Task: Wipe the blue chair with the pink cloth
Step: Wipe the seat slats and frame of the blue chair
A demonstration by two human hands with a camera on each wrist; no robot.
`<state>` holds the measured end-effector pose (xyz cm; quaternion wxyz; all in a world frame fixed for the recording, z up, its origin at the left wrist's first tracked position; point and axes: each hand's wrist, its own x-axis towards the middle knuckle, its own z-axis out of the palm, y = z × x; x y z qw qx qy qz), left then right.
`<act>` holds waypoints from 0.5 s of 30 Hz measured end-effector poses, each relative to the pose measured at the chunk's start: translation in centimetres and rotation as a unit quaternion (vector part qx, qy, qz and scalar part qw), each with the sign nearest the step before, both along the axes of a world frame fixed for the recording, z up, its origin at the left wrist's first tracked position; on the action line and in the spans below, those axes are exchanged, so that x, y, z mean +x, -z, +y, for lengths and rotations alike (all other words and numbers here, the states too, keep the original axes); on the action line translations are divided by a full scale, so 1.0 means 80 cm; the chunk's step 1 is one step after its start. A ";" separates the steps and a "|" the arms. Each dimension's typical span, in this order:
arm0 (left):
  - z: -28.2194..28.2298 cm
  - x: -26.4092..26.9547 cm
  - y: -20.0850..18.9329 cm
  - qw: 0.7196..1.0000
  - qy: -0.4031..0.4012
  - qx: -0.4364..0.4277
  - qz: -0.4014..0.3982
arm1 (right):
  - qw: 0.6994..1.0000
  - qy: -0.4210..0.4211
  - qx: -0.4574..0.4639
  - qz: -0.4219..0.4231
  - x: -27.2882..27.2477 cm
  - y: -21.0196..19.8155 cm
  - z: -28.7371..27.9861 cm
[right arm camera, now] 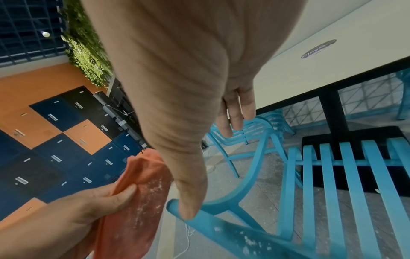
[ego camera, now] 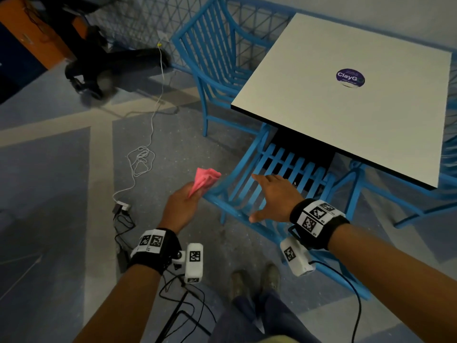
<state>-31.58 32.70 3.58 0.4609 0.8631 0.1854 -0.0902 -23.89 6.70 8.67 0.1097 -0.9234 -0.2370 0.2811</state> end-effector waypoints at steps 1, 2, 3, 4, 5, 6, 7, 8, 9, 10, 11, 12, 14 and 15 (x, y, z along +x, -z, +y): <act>-0.005 -0.004 0.004 1.000 0.008 0.003 0.004 | 1.000 0.000 -0.001 0.003 -0.002 0.005 0.003; -0.014 -0.008 0.013 1.000 0.019 -0.001 0.009 | 1.000 0.000 -0.001 0.005 -0.004 0.009 0.005; -0.025 -0.012 0.023 0.999 0.031 -0.005 0.015 | 1.000 -0.001 0.001 0.005 -0.006 0.013 0.007; -0.038 -0.016 0.030 0.999 0.035 -0.012 0.024 | 1.000 -0.002 0.004 0.002 -0.007 0.016 0.008; -0.051 -0.020 0.034 0.999 0.030 -0.023 0.034 | 1.000 -0.003 0.008 -0.002 -0.009 0.018 0.008; -0.064 -0.025 0.039 0.998 0.024 -0.030 0.048 | 1.000 -0.002 0.012 -0.007 -0.009 0.020 0.009; -0.077 -0.029 0.041 0.997 0.028 -0.038 0.055 | 1.000 0.000 0.018 -0.012 -0.010 0.021 0.008; -0.089 -0.034 0.044 0.997 0.034 -0.050 0.056 | 1.000 0.000 0.023 -0.018 -0.010 0.022 0.008; -0.099 -0.040 0.045 0.996 0.037 -0.068 0.051 | 0.999 0.000 0.027 -0.023 -0.010 0.023 0.008; -0.109 -0.047 0.043 0.994 0.039 -0.093 0.048 | 0.999 -0.002 0.030 -0.026 -0.011 0.025 0.007; -0.117 -0.055 0.040 0.990 0.041 -0.125 0.052 | 0.999 -0.003 0.034 -0.026 -0.011 0.026 0.005; -0.121 -0.061 0.037 0.986 0.039 -0.152 0.063 | 0.999 -0.005 0.038 -0.025 -0.011 0.026 0.004; -0.119 -0.066 0.029 0.977 0.022 -0.192 0.092 | 0.999 -0.004 0.048 -0.025 -0.011 0.026 0.003; -0.112 -0.067 0.028 0.974 0.017 -0.201 0.102 | 0.998 -0.001 0.052 -0.027 -0.011 0.025 0.003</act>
